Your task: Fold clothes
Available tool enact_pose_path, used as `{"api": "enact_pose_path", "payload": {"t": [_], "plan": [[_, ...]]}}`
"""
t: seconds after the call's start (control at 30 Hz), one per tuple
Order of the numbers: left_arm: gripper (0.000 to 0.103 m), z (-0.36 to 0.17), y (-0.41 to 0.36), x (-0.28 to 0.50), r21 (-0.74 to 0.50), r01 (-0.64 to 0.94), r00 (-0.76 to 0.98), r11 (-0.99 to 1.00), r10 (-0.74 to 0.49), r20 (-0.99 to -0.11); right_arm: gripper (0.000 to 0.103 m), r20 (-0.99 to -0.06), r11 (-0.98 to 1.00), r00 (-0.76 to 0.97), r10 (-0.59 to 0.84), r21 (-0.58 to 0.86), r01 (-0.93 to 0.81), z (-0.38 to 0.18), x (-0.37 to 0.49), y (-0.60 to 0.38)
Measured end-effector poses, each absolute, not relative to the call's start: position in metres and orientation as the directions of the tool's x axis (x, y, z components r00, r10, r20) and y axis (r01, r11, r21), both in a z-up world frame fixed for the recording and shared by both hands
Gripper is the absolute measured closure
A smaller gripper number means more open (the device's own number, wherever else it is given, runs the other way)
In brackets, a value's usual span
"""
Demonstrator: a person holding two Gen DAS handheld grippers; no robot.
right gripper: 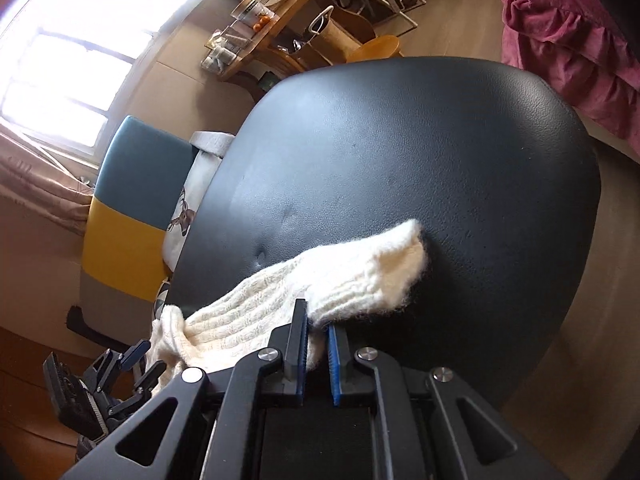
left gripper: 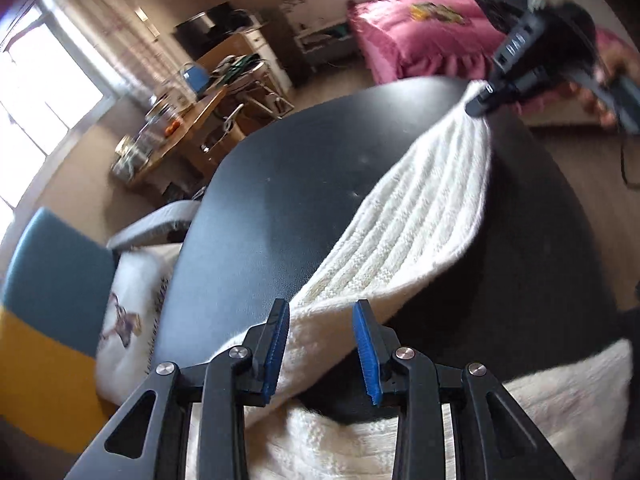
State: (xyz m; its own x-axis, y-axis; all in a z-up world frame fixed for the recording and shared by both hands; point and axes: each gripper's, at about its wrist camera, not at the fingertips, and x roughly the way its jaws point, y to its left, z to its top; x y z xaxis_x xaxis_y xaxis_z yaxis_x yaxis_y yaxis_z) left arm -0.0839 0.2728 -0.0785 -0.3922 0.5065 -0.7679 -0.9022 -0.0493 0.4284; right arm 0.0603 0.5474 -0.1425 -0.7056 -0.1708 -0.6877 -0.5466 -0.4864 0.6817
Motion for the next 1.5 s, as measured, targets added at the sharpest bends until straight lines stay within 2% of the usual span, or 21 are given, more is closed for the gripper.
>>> {"api": "enact_pose_path", "payload": {"t": [0.23,0.27,0.33,0.43,0.47,0.5,0.53,0.57,0.7,0.93,1.03,1.17,1.3,1.33,1.4,1.5], "plan": [[0.066,-0.103,0.29,-0.067,0.524,-0.822,-0.374,0.225,0.48,-0.793,0.091,-0.686,-0.433,-0.692,-0.227,0.707,-0.559,-0.168,0.068,0.552],[0.064,-0.106,0.291,-0.067,0.525,-0.815,-0.371,0.246,0.474,-0.799,0.091,-0.684,-0.427,-0.691,-0.233,0.711,-0.559,-0.171,0.069,0.552],[0.048,-0.113,0.293,-0.071,0.531,-0.801,-0.374,0.278,0.46,-0.805,0.091,-0.68,-0.42,-0.692,-0.242,0.716,-0.557,-0.175,0.07,0.551],[0.047,-0.125,0.299,-0.082,0.498,-0.82,-0.361,0.283,0.419,-0.833,0.091,-0.673,-0.412,-0.695,-0.253,0.725,-0.551,-0.179,0.072,0.551],[0.048,-0.129,0.302,-0.085,0.472,-0.839,-0.347,0.271,0.401,-0.848,0.091,-0.67,-0.411,-0.697,-0.256,0.728,-0.549,-0.179,0.072,0.551],[0.058,-0.132,0.304,-0.089,0.445,-0.857,-0.332,0.259,0.383,-0.862,0.091,-0.667,-0.409,-0.698,-0.259,0.731,-0.546,-0.18,0.072,0.552],[0.086,-0.135,0.306,-0.093,0.418,-0.876,-0.316,0.243,0.366,-0.875,0.091,-0.667,-0.414,-0.699,-0.258,0.73,-0.543,-0.179,0.072,0.551],[0.092,-0.136,0.307,-0.098,0.383,-0.9,-0.296,0.208,0.352,-0.888,0.091,-0.669,-0.425,-0.699,-0.252,0.726,-0.541,-0.178,0.072,0.551],[0.092,-0.126,0.303,-0.109,0.279,-0.958,-0.235,0.064,0.385,-0.893,0.093,-0.666,-0.509,-0.713,-0.219,0.702,-0.499,-0.166,0.072,0.543],[0.093,-0.071,0.282,-0.114,0.159,-0.984,-0.176,-0.077,0.504,-0.846,0.094,-0.631,-0.566,-0.745,-0.215,0.702,-0.431,-0.14,0.075,0.534],[0.092,-0.049,0.28,-0.11,0.153,-0.985,-0.173,-0.081,0.549,-0.818,0.094,-0.597,-0.565,-0.774,-0.208,0.72,-0.403,-0.127,0.078,0.534],[0.092,-0.042,0.303,-0.129,0.173,-0.975,-0.223,-0.142,0.547,-0.807,0.094,-0.58,-0.563,-0.797,-0.168,0.72,-0.406,-0.116,0.07,0.547],[0.092,-0.039,0.324,-0.172,0.1,-0.954,-0.25,-0.283,0.561,-0.789,0.093,-0.57,-0.558,-0.808,-0.146,0.722,-0.409,-0.107,0.058,0.561],[0.092,-0.036,0.323,-0.175,0.076,-0.953,-0.24,-0.294,0.574,-0.783,0.089,-0.581,-0.601,-0.803,-0.135,0.692,-0.4,-0.101,0.056,0.558],[0.092,-0.033,0.32,-0.177,0.061,-0.954,-0.229,-0.293,0.585,-0.778,0.074,-0.622,-0.756,-0.778,-0.088,0.55,-0.355,-0.082,0.053,0.538],[0.092,-0.035,0.315,-0.174,0.068,-0.956,-0.228,-0.286,0.576,-0.785,0.072,-0.694,-0.931,-0.715,-0.081,0.309,-0.195,-0.07,0.051,0.491]]}}
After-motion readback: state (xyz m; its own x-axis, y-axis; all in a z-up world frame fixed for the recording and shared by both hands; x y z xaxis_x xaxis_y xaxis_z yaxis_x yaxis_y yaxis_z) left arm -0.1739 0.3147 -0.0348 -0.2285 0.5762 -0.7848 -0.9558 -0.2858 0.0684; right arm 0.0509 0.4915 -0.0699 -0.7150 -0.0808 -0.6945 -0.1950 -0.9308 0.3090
